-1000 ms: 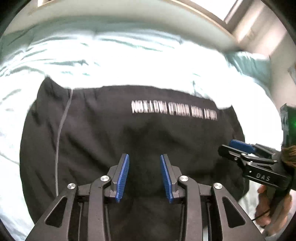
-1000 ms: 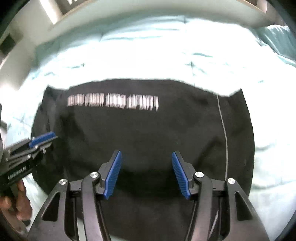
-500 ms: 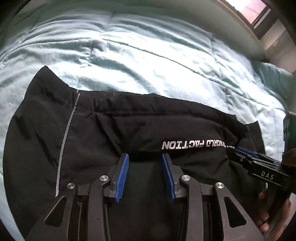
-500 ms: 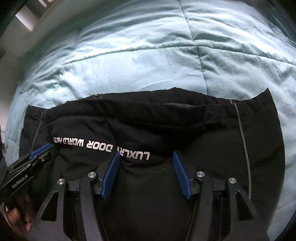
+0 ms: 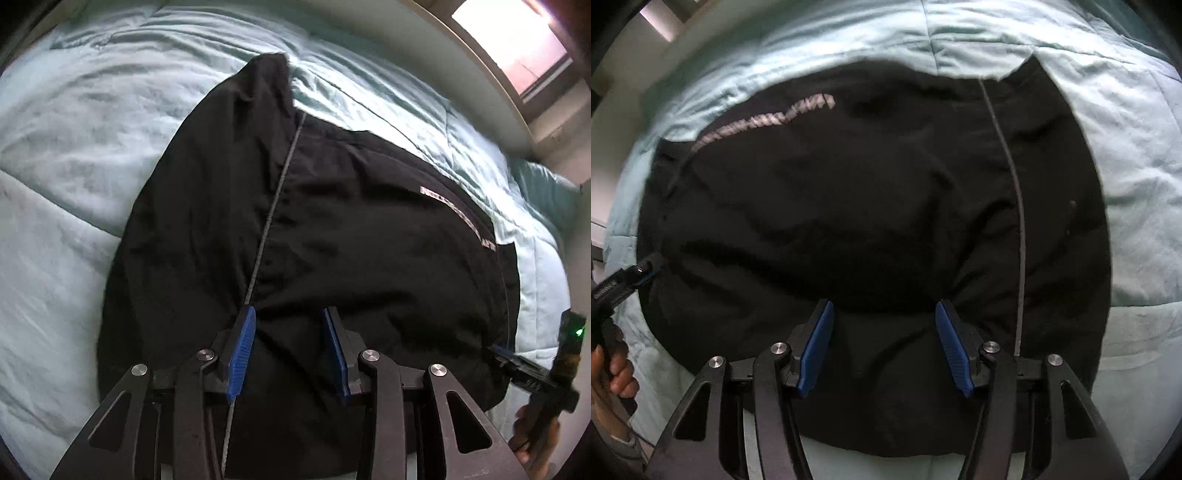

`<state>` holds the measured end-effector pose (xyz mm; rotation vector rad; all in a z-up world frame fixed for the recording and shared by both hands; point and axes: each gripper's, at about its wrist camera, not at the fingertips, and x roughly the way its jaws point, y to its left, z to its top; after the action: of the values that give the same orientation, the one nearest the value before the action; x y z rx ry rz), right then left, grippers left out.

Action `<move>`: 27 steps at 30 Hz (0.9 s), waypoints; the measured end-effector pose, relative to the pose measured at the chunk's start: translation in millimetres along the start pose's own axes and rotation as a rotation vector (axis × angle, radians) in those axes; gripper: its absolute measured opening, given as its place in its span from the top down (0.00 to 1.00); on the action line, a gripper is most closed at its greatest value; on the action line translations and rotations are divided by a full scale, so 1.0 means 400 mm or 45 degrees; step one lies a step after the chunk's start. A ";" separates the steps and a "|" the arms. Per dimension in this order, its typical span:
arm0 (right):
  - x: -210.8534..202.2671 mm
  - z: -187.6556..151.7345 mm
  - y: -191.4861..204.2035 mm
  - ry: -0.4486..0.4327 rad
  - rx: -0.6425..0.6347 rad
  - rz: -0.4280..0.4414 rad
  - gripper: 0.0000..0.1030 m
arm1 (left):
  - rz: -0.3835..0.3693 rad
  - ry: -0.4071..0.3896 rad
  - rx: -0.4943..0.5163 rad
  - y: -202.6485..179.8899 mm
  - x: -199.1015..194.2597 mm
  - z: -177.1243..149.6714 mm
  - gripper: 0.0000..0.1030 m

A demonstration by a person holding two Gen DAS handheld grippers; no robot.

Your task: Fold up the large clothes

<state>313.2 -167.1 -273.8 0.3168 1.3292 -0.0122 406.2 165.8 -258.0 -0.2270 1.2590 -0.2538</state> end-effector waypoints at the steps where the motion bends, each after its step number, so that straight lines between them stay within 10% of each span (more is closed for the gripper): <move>1: -0.003 0.005 0.005 -0.001 -0.010 -0.012 0.41 | 0.012 0.000 0.017 -0.007 -0.002 0.005 0.62; 10: -0.137 -0.004 -0.113 -0.142 0.126 0.053 0.37 | -0.018 -0.089 0.007 0.056 -0.146 0.026 0.62; 13: -0.163 -0.024 -0.195 -0.162 0.215 0.032 0.37 | -0.077 -0.101 -0.072 0.118 -0.177 0.037 0.48; 27: -0.148 0.020 -0.349 -0.175 0.310 0.017 0.28 | -0.155 0.033 -0.228 0.264 -0.106 0.094 0.40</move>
<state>279.9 -312.6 -246.3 0.5223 1.1899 -0.1830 436.8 280.5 -241.1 -0.4567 1.2960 -0.2491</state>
